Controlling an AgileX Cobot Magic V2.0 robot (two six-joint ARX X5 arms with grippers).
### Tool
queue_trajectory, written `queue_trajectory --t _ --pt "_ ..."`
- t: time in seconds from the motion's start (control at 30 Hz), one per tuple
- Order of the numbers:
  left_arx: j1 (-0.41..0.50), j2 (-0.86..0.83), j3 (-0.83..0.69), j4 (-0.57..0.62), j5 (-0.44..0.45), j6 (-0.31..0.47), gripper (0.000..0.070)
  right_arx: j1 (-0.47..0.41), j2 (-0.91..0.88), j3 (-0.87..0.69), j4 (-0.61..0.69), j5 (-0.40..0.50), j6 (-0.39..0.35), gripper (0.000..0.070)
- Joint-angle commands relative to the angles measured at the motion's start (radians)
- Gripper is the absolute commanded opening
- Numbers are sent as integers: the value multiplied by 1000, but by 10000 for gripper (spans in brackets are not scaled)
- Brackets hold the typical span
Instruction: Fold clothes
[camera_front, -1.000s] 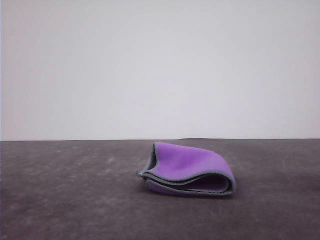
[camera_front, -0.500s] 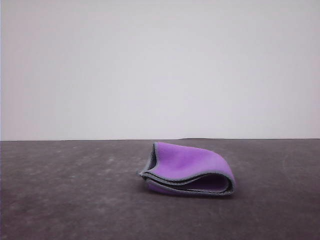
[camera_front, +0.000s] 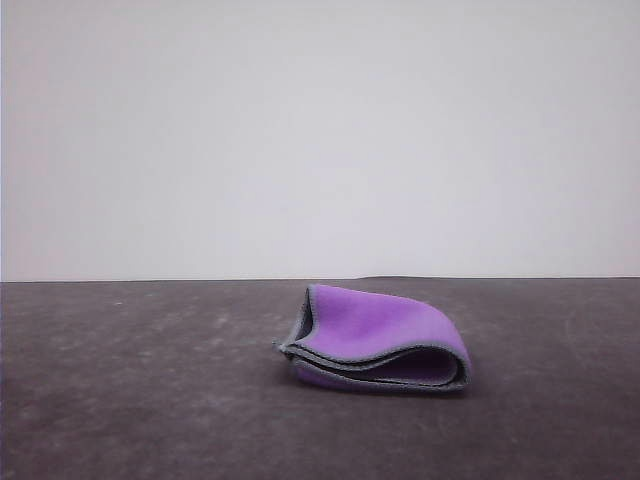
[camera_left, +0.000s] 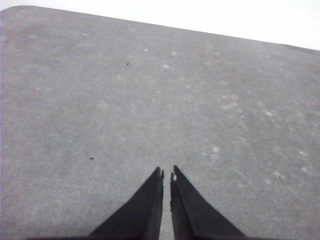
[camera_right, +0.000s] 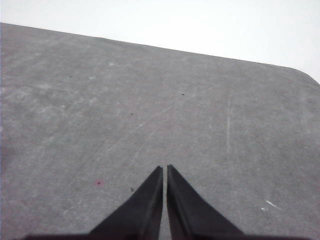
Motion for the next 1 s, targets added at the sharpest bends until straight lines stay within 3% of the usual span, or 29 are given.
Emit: queue_trajectory --t 0.0,0.97 --pt "-1 -1 -18 -12 5 -4 16 0 0 -4 -9 4 23 6" --pt "-1 -1 -18 -12 5 -4 16 0 0 -4 19 -3 32 6"
